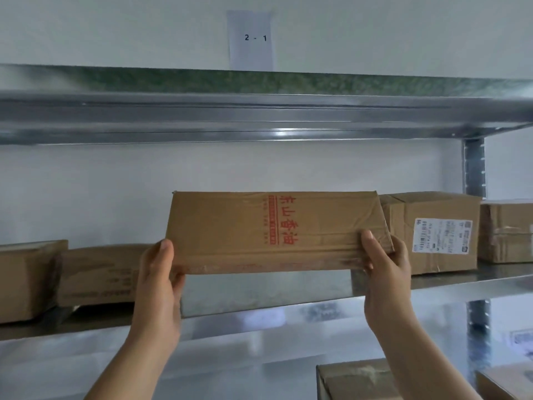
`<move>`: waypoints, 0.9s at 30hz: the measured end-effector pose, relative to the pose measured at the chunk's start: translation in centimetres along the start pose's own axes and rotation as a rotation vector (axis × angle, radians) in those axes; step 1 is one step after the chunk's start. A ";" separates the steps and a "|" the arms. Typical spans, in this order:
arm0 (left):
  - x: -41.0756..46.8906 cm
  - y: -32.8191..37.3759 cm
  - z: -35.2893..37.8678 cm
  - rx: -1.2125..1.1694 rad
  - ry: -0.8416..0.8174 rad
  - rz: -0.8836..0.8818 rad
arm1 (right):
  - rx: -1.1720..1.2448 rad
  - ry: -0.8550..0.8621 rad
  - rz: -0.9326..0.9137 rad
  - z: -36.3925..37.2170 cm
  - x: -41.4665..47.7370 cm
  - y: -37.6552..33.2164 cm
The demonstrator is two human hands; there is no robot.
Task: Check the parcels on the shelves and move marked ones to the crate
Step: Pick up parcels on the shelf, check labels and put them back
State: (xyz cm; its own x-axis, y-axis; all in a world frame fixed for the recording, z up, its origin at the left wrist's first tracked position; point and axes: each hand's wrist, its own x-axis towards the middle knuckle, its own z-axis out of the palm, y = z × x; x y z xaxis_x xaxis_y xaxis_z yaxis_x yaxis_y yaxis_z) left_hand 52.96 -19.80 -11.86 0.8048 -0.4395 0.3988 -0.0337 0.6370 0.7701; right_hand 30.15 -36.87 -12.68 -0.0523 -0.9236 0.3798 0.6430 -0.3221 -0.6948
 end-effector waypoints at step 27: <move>0.5 2.6 -2.6 -0.018 -0.201 -0.075 | 0.019 -0.093 -0.006 -1.2 -1.5 -1.9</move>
State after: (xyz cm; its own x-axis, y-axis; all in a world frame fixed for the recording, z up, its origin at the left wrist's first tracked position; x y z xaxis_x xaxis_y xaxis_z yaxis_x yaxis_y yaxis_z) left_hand 54.82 -16.69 -10.93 0.6700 -0.6028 0.4333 0.0343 0.6082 0.7931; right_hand 28.02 -35.13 -12.65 0.0145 -0.8982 0.4394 0.6573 -0.3226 -0.6811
